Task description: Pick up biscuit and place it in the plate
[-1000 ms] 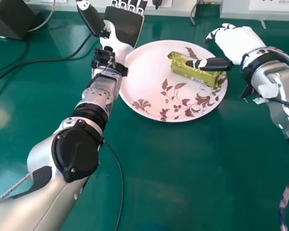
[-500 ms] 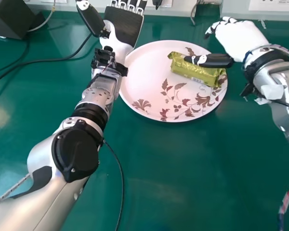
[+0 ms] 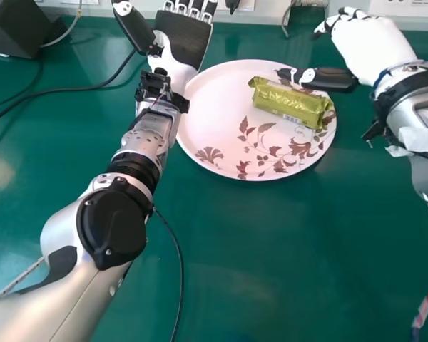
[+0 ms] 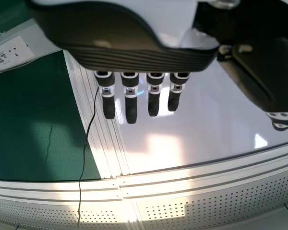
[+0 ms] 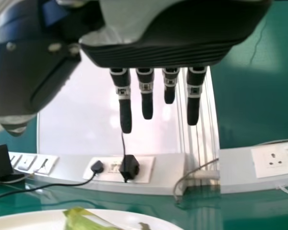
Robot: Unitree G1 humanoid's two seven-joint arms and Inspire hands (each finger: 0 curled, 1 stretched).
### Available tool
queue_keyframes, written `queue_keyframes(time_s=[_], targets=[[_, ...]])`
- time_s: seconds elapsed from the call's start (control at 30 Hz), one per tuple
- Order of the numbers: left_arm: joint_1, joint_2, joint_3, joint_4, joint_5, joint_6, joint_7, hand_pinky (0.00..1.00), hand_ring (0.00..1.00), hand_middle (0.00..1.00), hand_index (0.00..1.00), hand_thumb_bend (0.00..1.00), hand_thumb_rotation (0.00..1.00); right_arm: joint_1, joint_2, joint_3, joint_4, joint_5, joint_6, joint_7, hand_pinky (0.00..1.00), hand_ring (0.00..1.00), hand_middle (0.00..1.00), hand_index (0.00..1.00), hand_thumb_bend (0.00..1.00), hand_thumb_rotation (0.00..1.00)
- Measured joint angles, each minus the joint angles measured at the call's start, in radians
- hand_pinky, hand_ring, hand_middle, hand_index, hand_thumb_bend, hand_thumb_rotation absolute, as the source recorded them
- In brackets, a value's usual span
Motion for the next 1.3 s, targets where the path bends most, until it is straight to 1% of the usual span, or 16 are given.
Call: queue_keyframes(time_s=[0.13,0.2,0.27,0.37,0.57,0.67,0.77,0.87,1.03,1.13,1.2,1.23,1.3], targets=[[0.0,-0.003,0.0,0.0,0.0,-0.003,0.006,0.88,0.89,0.97,1.0,0.99,0.58,0.02,0.007,-0.016,-0.05,0.0,0.009,-0.001,0.73,0.9,0.91,0.78,1.0,0.56],[0.0,-0.003,-0.001,0.0,0.002,-0.012,0.006,0.88,0.89,0.97,1.0,0.99,0.59,0.032,0.009,-0.021,-0.07,-0.001,0.013,-0.002,0.73,0.9,0.91,0.79,1.0,0.54],[0.0,-0.003,-0.005,0.0,0.004,-0.017,0.006,0.88,0.9,0.97,1.0,0.99,0.59,0.041,0.015,-0.026,-0.086,-0.002,0.018,-0.003,0.73,0.9,0.91,0.78,1.0,0.52],[0.0,-0.003,-0.008,0.0,0.007,-0.015,0.006,0.89,0.9,0.97,1.0,1.0,0.6,0.055,0.024,-0.036,-0.118,-0.008,0.034,-0.003,0.72,0.9,0.89,0.75,1.0,0.53],[0.0,-0.003,-0.009,0.0,0.007,-0.014,0.006,0.86,0.89,0.95,1.0,0.99,0.64,0.096,0.027,-0.067,-0.165,-0.009,0.033,-0.024,0.71,0.87,0.89,0.78,1.0,0.53],[0.0,-0.002,-0.009,0.0,0.007,-0.012,0.006,0.85,0.89,0.95,1.0,0.99,0.67,0.12,0.03,-0.083,-0.192,-0.009,0.03,-0.048,0.73,0.89,0.89,0.77,1.0,0.52],[0.0,-0.002,-0.009,0.0,0.007,-0.006,0.006,0.83,0.88,0.94,1.0,0.98,0.68,0.143,0.034,-0.101,-0.22,-0.009,0.03,-0.064,0.72,0.89,0.88,0.74,1.0,0.52],[0.0,0.0,-0.01,0.0,0.007,-0.004,0.006,0.82,0.88,0.95,1.0,0.97,0.68,0.164,0.044,-0.115,-0.239,-0.005,0.028,-0.078,0.72,0.89,0.89,0.75,1.0,0.52],[0.0,0.005,-0.01,0.0,0.007,-0.002,0.008,0.84,0.91,0.96,1.0,0.97,0.7,0.205,0.063,-0.165,-0.264,0.045,0.001,-0.118,0.72,0.89,0.89,0.75,1.0,0.5],[0.0,0.006,-0.01,0.0,0.007,-0.001,0.013,0.85,0.93,0.97,1.0,0.92,0.69,0.231,0.074,-0.198,-0.285,0.083,-0.014,-0.13,0.73,0.9,0.89,0.76,1.0,0.5],[0.0,0.007,-0.01,0.0,0.007,0.0,0.014,0.83,0.93,0.97,1.0,0.9,0.69,0.247,0.079,-0.222,-0.302,0.119,-0.031,-0.131,0.73,0.89,0.88,0.76,1.0,0.5],[0.0,0.007,-0.01,0.0,0.007,0.0,0.014,0.82,0.93,0.98,1.0,0.89,0.69,0.256,0.08,-0.236,-0.306,0.144,-0.052,-0.137,0.73,0.88,0.87,0.76,1.0,0.5],[0.0,0.009,-0.01,0.0,0.008,-0.001,0.015,0.77,0.91,0.98,1.0,0.88,0.69,0.27,0.081,-0.262,-0.304,0.196,-0.101,-0.149,0.74,0.88,0.87,0.75,1.0,0.51]])
